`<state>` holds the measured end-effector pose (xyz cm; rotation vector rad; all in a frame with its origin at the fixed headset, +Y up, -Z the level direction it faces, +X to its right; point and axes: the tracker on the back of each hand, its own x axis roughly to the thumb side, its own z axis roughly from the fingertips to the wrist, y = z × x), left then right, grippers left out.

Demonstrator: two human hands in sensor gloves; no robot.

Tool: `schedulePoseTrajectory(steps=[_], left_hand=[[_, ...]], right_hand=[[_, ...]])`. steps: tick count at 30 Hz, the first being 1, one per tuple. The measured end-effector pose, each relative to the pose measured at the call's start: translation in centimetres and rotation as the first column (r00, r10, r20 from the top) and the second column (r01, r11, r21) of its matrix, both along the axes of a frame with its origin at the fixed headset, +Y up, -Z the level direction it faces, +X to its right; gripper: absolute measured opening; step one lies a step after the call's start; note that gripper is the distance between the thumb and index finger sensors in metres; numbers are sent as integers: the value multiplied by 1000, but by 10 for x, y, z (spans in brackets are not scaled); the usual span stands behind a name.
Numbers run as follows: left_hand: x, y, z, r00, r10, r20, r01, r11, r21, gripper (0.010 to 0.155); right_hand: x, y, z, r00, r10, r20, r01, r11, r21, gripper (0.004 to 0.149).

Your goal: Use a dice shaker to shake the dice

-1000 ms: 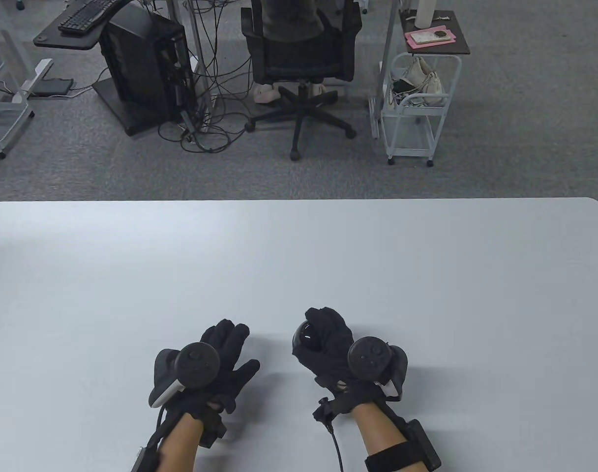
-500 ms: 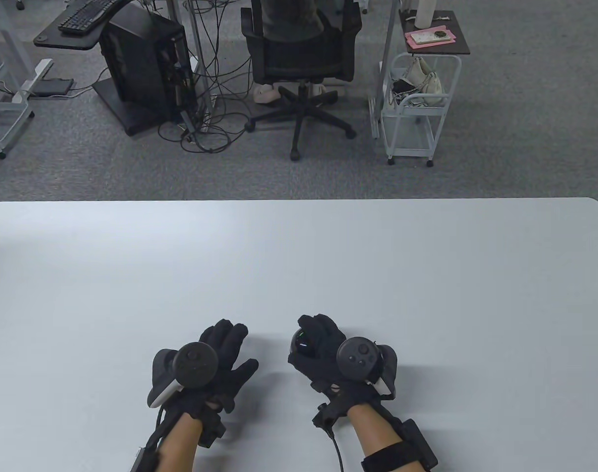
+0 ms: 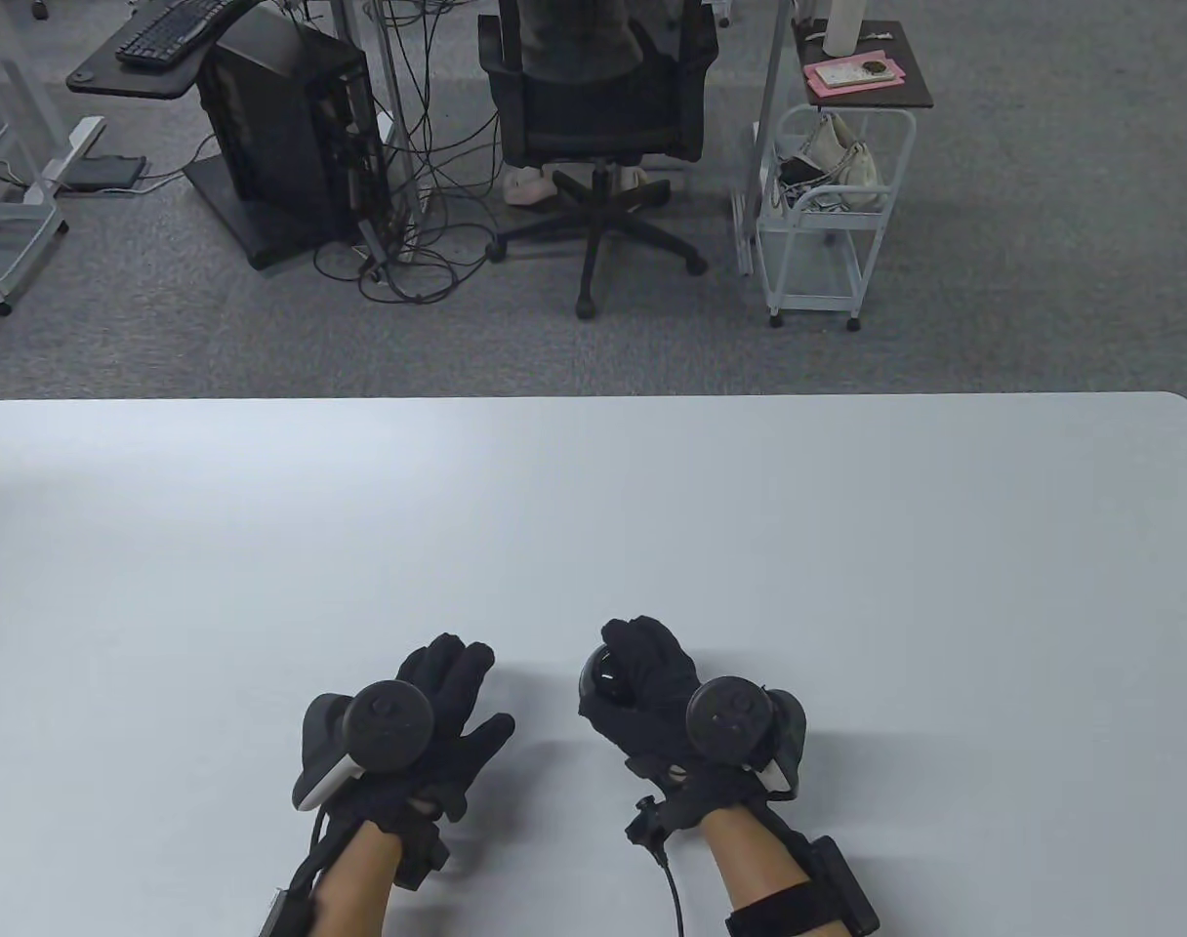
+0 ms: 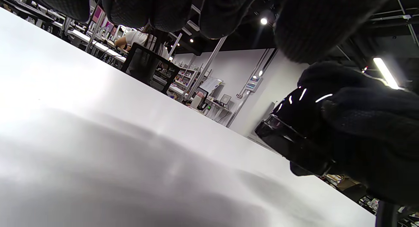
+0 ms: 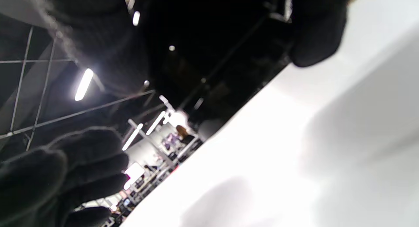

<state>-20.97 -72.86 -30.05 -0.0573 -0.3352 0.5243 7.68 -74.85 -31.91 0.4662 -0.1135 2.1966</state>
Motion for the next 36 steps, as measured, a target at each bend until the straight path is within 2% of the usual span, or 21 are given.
schedulePoseTrajectory(steps=[10,17,19,20,22,23,25,26,28,30,32,36], left_hand=[[0,-1,0,1000,-1,1,1,1000,-5,75],[0,-1,0,1000,-5,-1,4,1000,-7,75],[0,-1,0,1000,-3,-1,3,1000,-5,75],[0,-1,0,1000,-3,-1,3,1000,-4,75],[0,-1,0,1000,-1,-3,1,1000,-4,75],[0,-1,0,1000,0,-3,0,1000,-4,75],[0,-1,0,1000,-2,-2,2,1000,-3,75],[0,-1,0,1000,-2,-2,2,1000,-3,75],[0,-1,0,1000,-3,-1,3,1000,-6,75],[0,-1,0,1000,-4,-2,4,1000,-7,75],[-1,-1,0,1000,-2,-3,2,1000,-6,75],[0,-1,0,1000,-4,-4,4,1000,-7,75]], right_hand=[[-7,-2,1,999,42,-29,-41,999,6,72],[-9,-8,-2,996,86,-35,-87,995,-40,72],[-8,9,3,999,22,-41,-20,999,41,72],[-8,28,9,997,-60,-54,67,988,141,73],[-6,65,24,984,-130,-121,163,930,328,73],[-3,86,34,977,-157,-146,205,876,436,73],[0,91,33,956,-247,-159,293,848,443,73],[0,83,25,961,-241,-132,273,888,369,73],[-3,48,12,990,-139,-34,143,966,213,73],[-4,13,2,998,-38,-44,41,997,66,73],[-4,6,-1,999,-24,-39,25,999,33,73],[-10,6,1,998,4,-56,-2,999,49,73]])
